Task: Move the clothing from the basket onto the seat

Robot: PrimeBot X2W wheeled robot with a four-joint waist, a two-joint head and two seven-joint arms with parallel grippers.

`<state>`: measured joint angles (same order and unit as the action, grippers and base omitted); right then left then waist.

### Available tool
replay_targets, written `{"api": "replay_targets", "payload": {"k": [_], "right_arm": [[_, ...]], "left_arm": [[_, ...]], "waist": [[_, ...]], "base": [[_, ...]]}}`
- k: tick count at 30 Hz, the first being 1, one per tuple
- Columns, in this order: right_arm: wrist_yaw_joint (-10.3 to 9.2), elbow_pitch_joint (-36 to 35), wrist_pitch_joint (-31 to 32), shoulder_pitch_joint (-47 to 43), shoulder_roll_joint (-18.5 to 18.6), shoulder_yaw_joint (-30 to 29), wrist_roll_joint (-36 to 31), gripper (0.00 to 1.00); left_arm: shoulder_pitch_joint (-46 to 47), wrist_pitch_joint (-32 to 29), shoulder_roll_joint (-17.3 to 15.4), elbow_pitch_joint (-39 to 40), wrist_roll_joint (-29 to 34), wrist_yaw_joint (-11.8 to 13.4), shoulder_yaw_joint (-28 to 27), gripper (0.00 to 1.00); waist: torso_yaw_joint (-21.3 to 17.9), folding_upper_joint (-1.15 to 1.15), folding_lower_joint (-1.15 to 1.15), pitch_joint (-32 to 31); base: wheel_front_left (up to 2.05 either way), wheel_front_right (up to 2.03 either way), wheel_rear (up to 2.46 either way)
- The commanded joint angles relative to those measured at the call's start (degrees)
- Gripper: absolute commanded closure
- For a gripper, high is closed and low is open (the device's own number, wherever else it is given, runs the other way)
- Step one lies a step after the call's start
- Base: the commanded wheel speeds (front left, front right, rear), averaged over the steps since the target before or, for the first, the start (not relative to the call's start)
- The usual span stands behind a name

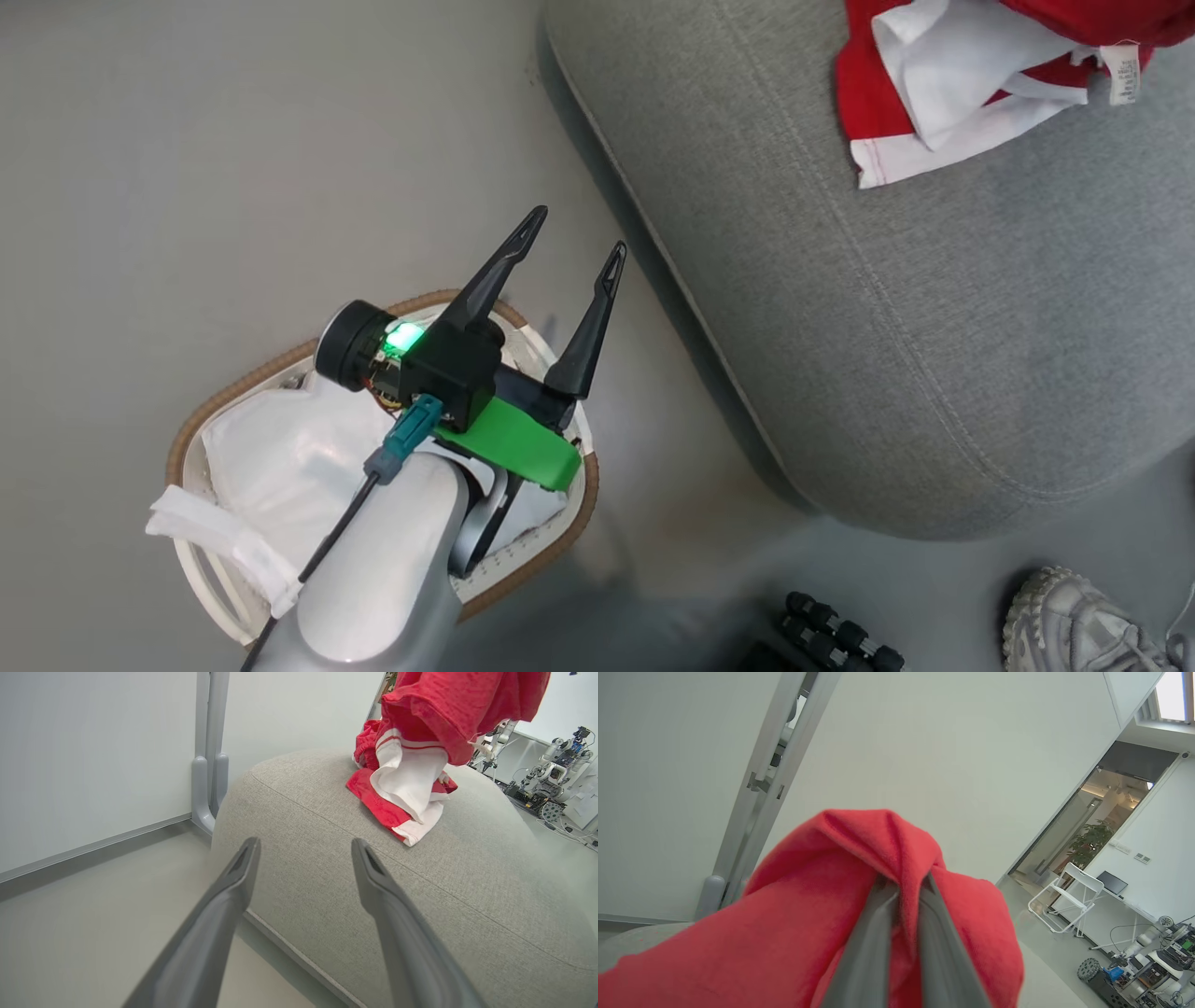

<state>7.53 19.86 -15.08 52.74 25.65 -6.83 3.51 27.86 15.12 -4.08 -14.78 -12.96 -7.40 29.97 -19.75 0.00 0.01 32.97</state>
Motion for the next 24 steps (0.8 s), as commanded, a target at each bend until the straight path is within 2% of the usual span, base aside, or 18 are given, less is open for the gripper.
{"api": "replay_targets", "payload": {"k": [1,8,14,19,22,23,24], "right_arm": [[-0.08,0.63,-0.12,-0.81,-0.83,-0.46,-0.4,1.0],[-0.08,3.74,-0.11,-4.17,-3.9,-1.07,-1.86,1.0],[-0.08,5.3,-0.11,-6.89,-6.46,-2.48,-2.6,1.0],[-0.08,6.18,-0.11,-9.32,-8.55,-4.62,-2.42,0.88],[-0.08,6.38,-0.11,-12.04,-9.85,-5.37,-2.73,0.59],[-0.08,6.19,-0.11,-13.05,-10.16,-5.45,-2.81,0.16],[-0.08,6.05,-0.11,-13.77,-10.47,-5.53,-2.71,0.0]], "left_arm": [[1.37,0.04,-0.39,0.28,0.63,-0.16,-0.14,0.0],[2.95,0.04,-0.65,0.0,1.04,-0.15,0.19,0.0],[2.98,0.04,-0.77,-0.24,1.0,-0.16,-0.27,0.0],[2.66,0.05,-0.9,-0.85,0.61,-0.16,-0.77,0.0],[1.92,0.05,-0.73,-1.1,0.28,-0.15,-1.16,0.0],[1.48,0.04,-0.65,-1.12,0.12,-0.15,-1.33,0.0],[1.11,0.04,-0.62,-1.13,0.15,-0.15,-1.49,0.0]], "waist": [[3.0,0.0,-0.01,4.35],[4.31,0.0,-0.01,7.62],[4.31,0.0,-0.01,8.07],[3.91,0.0,-0.01,7.0],[3.75,0.0,-0.01,5.34],[3.69,0.0,-0.01,4.68],[3.65,0.0,-0.01,4.07]], "base": [[0.0,0.0,0.0],[0.0,0.0,0.0],[0.0,0.0,0.0],[0.0,0.0,0.0],[0.0,0.0,0.0],[0.0,0.0,0.0],[0.0,0.0,0.0]]}}
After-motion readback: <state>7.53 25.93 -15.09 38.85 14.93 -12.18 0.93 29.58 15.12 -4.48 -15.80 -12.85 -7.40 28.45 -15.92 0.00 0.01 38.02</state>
